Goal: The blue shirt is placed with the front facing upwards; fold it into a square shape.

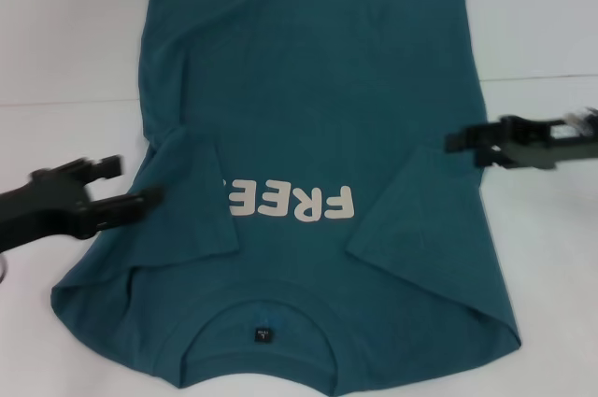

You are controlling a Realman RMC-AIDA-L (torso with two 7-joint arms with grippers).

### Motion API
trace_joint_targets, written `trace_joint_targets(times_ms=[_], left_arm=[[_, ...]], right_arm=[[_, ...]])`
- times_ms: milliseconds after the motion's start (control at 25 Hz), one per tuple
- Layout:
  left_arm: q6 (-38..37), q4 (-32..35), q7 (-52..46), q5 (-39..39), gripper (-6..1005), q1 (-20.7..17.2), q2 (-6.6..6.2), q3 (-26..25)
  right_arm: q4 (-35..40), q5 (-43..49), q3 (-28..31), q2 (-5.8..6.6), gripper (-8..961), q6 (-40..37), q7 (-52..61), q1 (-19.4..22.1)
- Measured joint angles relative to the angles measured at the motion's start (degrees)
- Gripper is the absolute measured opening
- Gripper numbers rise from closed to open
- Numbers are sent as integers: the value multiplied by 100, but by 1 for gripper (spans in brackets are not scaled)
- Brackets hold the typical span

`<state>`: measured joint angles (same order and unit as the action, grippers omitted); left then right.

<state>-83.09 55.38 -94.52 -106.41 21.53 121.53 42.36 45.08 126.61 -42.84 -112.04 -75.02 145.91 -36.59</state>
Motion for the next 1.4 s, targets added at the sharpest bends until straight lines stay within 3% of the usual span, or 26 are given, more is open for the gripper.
trace_joint_targets(times_ms=[200, 360, 520, 720, 1120, 1400], left_arm=[[-18, 1103, -1456, -342, 848, -771, 262, -152], [36, 1305, -1913, -733, 845, -1012, 299, -237], [441, 1102, -1839, -1348, 842, -944, 278, -371], [926, 827, -1552, -1733, 839, -816, 279, -129], [1388, 175, -1104, -1962, 831, -531, 248, -16], [1416, 154, -926, -1966, 826, -477, 240, 172]], right_arm=[[309, -806, 4, -61, 698, -381, -739, 803], [292, -1077, 105, -80, 698, -434, -1432, 1113], [144, -1058, 266, -71, 699, -389, -1806, 1114], [92, -1055, 260, -11, 699, -365, -1870, 1016], [25, -1022, 232, 7, 700, -341, -1834, 960], [16, -890, 258, -56, 700, -370, -1797, 909]])
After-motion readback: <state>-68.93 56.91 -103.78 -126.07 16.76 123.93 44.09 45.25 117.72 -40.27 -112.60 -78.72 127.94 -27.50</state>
